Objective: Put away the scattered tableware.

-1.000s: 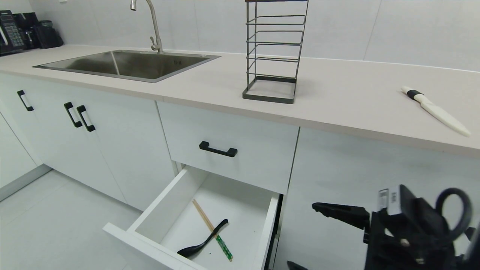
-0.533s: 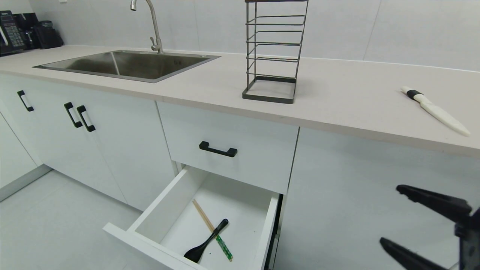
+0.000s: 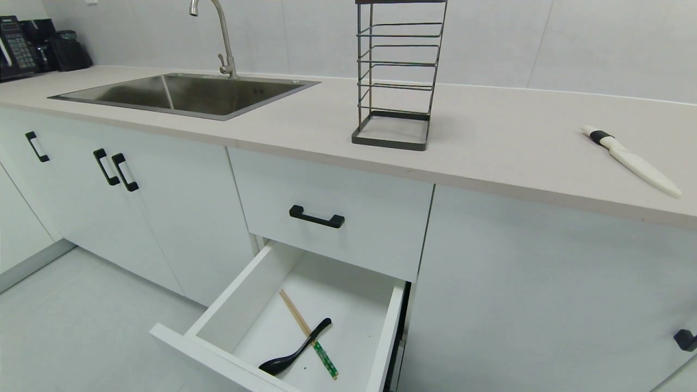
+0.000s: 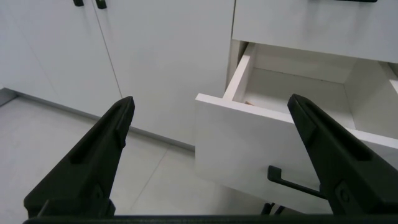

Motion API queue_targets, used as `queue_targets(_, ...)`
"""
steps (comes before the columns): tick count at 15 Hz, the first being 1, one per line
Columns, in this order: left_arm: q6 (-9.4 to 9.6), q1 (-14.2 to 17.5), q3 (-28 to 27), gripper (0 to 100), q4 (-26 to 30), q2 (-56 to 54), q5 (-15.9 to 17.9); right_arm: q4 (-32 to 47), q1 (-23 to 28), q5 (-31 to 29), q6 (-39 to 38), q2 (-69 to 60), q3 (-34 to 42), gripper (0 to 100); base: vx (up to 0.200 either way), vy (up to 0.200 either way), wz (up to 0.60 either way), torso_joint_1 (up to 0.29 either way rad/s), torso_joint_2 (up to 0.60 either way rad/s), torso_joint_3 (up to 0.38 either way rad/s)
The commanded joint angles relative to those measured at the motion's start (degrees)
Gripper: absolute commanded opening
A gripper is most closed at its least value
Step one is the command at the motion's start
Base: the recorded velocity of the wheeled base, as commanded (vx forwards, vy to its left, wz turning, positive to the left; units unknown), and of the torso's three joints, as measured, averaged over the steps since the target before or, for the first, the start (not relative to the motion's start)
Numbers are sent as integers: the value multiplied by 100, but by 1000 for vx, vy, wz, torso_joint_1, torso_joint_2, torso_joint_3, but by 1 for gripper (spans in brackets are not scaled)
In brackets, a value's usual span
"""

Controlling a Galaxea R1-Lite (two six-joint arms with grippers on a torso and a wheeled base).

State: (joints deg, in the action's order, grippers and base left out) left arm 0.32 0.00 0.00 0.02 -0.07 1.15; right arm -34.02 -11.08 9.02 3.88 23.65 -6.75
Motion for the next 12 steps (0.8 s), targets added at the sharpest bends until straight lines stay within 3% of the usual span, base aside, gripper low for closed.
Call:
queue_targets(1,3,0,0,100,-2,7,0,484,976,38,69,-1416,16,100,0,0,0,0,0,0)
queue_targets(5,-32,0,0,100,-2,7,0,1021,1099,-32,-27,-2277,675,100,0,0,0,0,0,0)
queue_targets(7,3,0,0,100,-99,7,17,1891,1099,-621,-71,-2365,675,100,0,0,0,0,0,0)
queue_targets(9,-49,26,-615,100,-1549,42,35,2541,1099,-1025,-361,-2365,675,100,0,0,0,0,0,0)
queue_targets(11,-76,-26,-993,100,-1092,86,114,3499,1108,-1131,-440,-2365,658,100,0,0,0,0,0,0)
queue_targets(12,-260,-26,-1055,100,-776,86,281,3578,1108,-1139,-440,-2365,631,100,0,0,0,0,0,0)
